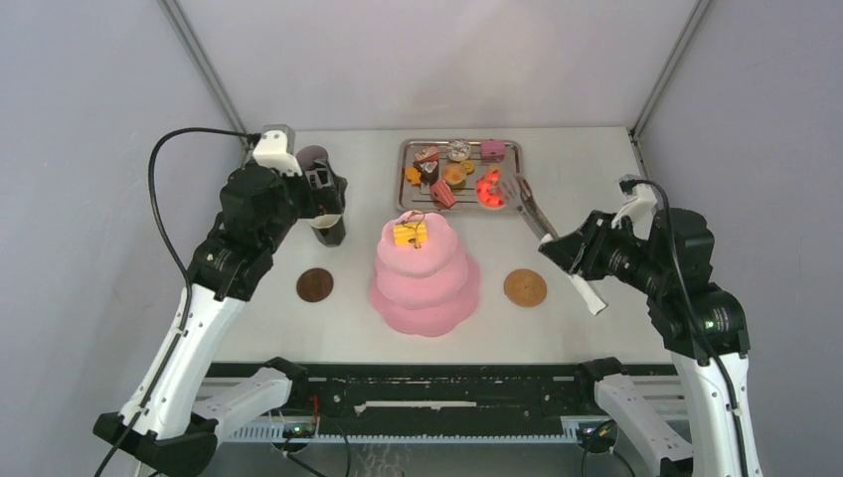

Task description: Serve the afternoon tea

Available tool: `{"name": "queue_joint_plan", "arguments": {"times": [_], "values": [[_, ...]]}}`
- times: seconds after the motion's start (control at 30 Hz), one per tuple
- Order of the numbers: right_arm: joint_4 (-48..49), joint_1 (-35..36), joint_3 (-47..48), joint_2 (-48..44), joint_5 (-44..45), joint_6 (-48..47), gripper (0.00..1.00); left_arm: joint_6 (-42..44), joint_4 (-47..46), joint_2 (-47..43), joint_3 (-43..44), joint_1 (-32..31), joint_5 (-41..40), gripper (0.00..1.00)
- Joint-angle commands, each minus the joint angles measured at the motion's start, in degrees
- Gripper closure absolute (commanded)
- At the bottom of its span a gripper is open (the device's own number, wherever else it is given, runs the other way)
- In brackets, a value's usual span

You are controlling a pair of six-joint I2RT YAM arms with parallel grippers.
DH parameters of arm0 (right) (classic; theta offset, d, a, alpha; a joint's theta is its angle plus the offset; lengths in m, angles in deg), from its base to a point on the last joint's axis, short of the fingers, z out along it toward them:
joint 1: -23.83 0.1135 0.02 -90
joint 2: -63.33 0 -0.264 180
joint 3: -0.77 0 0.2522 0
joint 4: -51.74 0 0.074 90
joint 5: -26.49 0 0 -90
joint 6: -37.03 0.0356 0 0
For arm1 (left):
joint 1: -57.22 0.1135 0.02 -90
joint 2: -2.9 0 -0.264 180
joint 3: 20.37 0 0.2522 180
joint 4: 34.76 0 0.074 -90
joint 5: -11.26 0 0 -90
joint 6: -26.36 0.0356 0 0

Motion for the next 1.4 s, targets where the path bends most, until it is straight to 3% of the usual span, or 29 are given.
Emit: {"name": "queue_joint_plan", "arguments": {"times": [0.0,0.37,1.0,1.1,1.27,1.37], "values": [[-3.26,2.99,2.42,0.82,-9.87,-2.84,1.0,-6.81,-0.88,-1.85,-3.47,3.91,-4.0,0.04],[-5.0,24.2,2.59,5.27,-0.44,-3.88,1.0,-7.9,-3.01,-7.88,-8.6,7.17,-8.95,0.03],[1.72,30.47,2.6,11.53,2.9,-1.21,1.0,-8.57,-6.2,-12.9,-12.81,7.81,-8.86,0.04],[1.81,30.58,2.6,12.1,3.6,-0.78,0.89,-8.51,-5.78,-11.88,-12.23,7.81,-8.15,0.04],[2.09,30.58,2.57,12.01,4.35,-0.39,0.61,-8.82,-6.13,-10.86,-11.94,7.97,-7.18,0.04],[2.2,30.58,2.64,11.32,4.69,-0.26,0.57,-8.84,-6.15,-10.22,-11.48,7.91,-5.98,0.05]]}}
